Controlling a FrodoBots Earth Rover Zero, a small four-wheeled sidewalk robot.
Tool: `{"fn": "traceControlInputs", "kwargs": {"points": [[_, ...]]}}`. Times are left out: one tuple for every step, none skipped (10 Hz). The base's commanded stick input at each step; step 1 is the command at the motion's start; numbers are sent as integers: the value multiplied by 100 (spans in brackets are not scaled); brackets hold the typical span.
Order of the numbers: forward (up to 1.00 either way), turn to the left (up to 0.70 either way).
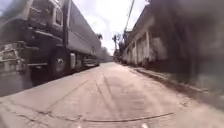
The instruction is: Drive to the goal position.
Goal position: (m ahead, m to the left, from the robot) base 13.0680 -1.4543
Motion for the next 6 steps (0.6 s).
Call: {"fn": "traceControlInputs", "kwargs": {"points": [[70,0],[70,0],[70,0],[70,0],[70,0],[70,0]]}}
